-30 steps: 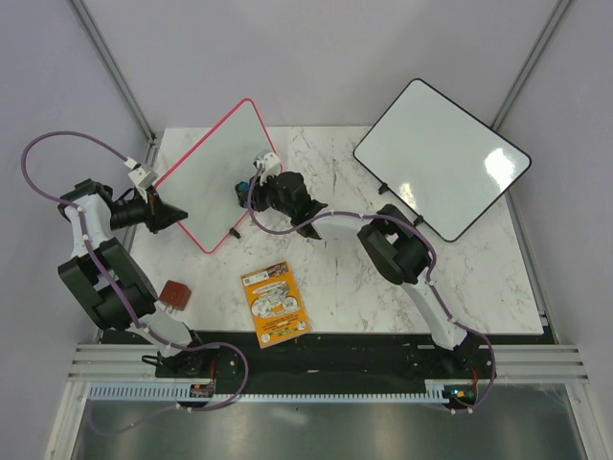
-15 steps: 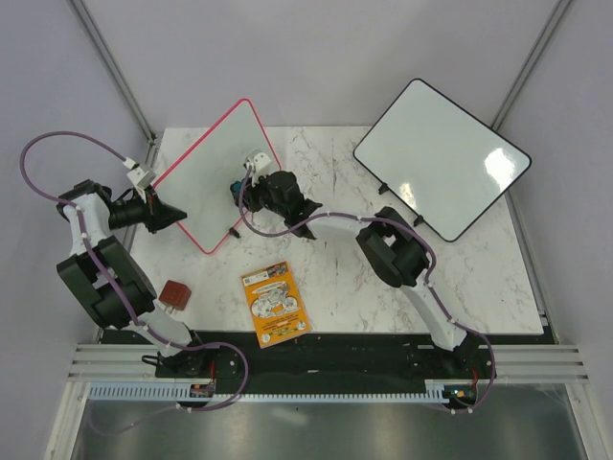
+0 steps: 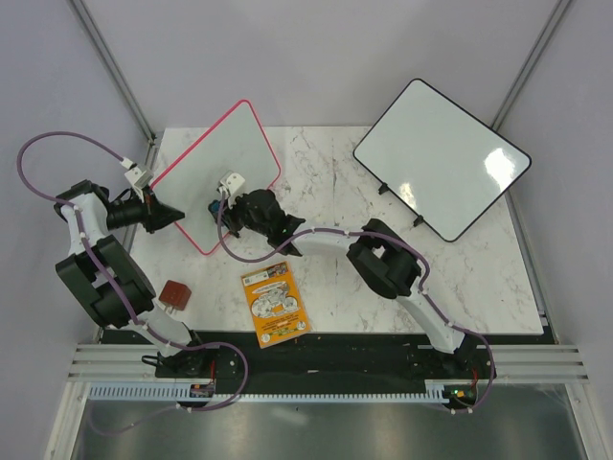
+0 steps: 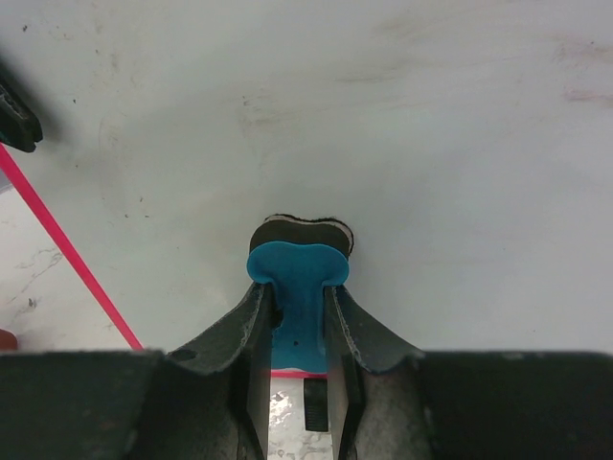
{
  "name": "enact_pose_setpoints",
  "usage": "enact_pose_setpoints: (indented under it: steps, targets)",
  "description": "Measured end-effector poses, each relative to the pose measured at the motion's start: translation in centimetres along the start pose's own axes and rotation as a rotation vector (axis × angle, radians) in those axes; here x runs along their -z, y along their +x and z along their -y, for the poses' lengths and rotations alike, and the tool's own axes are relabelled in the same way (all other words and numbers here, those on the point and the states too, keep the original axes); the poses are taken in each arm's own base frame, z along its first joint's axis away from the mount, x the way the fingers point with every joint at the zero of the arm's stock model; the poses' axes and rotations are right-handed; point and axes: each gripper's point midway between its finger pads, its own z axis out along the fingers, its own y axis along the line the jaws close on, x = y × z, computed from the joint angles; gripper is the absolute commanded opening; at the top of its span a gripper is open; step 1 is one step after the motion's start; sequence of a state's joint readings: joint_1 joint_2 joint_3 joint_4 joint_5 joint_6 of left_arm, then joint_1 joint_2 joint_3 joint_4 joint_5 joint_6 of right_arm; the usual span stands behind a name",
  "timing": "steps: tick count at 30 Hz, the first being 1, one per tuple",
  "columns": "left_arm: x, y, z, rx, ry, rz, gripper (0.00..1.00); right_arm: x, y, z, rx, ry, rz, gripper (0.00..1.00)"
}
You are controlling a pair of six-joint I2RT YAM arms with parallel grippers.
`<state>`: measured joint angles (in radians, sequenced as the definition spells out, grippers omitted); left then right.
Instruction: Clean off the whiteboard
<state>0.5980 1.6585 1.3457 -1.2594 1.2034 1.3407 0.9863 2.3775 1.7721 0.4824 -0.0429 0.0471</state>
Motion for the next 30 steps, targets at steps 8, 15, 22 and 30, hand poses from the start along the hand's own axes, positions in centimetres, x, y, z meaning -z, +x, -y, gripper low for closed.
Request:
enact_pose_setpoints:
  steps: [8,15,22,30]
  targets:
    - [0.0,-0.1,-0.1,-0.006,-0.003,0.000,0.02,-0.1,-0.4,0.1,0.035,0.037,-0.006,0.00]
    - [0.0,-0.1,-0.2,-0.012,-0.004,0.000,0.02,-0.4,-2.0,-0.7,0.053,0.025,0.016,0.00]
    - [0.0,-0.1,-0.2,-0.039,0.000,-0.001,0.02,-0.3,-5.3,-2.6,0.058,-0.016,0.112,0.00]
    - [-0.4,-0.3,-0.1,-0.074,0.011,0.002,0.02,0.8,-12.7,-4.3,0.065,-0.049,0.297,0.00]
